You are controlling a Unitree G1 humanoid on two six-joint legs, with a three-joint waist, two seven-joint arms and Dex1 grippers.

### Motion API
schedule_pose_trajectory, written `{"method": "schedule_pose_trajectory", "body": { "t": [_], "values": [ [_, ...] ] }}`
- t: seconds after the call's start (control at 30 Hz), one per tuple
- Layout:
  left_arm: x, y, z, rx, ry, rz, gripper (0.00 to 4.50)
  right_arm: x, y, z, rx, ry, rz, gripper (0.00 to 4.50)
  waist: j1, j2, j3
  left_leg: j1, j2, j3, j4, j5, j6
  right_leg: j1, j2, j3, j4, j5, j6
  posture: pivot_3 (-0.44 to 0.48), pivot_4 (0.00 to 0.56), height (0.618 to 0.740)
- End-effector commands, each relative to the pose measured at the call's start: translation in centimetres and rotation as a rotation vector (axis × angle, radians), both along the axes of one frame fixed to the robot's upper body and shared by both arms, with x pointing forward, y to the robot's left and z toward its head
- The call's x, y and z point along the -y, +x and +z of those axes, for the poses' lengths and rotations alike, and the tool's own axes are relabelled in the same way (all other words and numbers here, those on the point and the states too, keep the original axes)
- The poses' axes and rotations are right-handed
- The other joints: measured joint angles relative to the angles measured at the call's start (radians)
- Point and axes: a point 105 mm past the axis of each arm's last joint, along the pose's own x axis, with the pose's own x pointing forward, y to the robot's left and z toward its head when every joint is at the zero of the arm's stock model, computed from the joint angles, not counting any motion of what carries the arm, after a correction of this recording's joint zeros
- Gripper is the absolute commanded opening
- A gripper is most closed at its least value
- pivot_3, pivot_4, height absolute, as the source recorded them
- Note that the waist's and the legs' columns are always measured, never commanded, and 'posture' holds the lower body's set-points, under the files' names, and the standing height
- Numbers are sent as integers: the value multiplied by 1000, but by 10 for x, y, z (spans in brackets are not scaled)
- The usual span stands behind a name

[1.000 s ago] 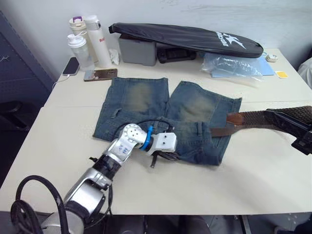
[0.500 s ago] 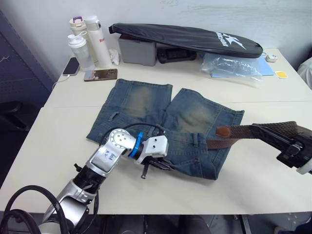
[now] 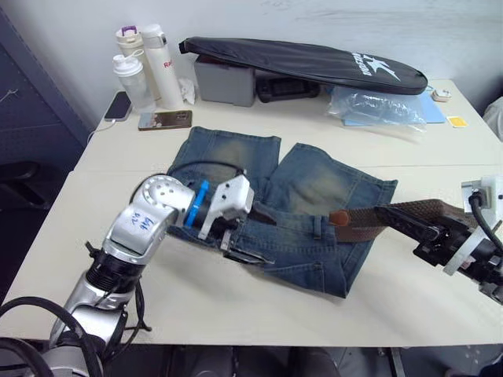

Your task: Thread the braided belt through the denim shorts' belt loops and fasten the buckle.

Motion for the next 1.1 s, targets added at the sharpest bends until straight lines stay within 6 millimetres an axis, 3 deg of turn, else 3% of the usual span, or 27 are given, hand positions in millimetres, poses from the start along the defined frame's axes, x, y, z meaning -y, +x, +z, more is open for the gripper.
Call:
{"method": "schedule_pose_trajectory", "body": {
  "t": [0.03,0.27,0.53,0.83,1.1],
  "values": [
    [-6,10,8,119,14,51,4475,9,6,-5,-10,139,-75,0,0,-1,0,0,0,0,0,0,0,0,1,0,0,0,0,0,150,740],
    [-16,16,-2,139,37,113,4475,1,18,-16,-52,194,-35,0,-3,0,0,0,1,1,0,0,-1,-1,1,2,2,0,0,0,150,740],
    [-24,15,-5,144,39,165,4475,11,26,-39,-133,136,-15,0,0,0,0,0,1,1,0,0,0,-1,1,2,2,0,0,0,150,740],
    [-25,12,-7,145,37,183,4475,6,33,-47,-157,124,32,0,-2,0,0,0,1,1,0,0,0,-1,1,2,3,0,0,0,150,740],
    [-24,11,-9,151,36,197,4475,-8,53,-48,-133,149,52,0,-3,1,0,0,1,2,0,0,0,-1,1,2,4,0,0,0,150,740]
  ]
}}
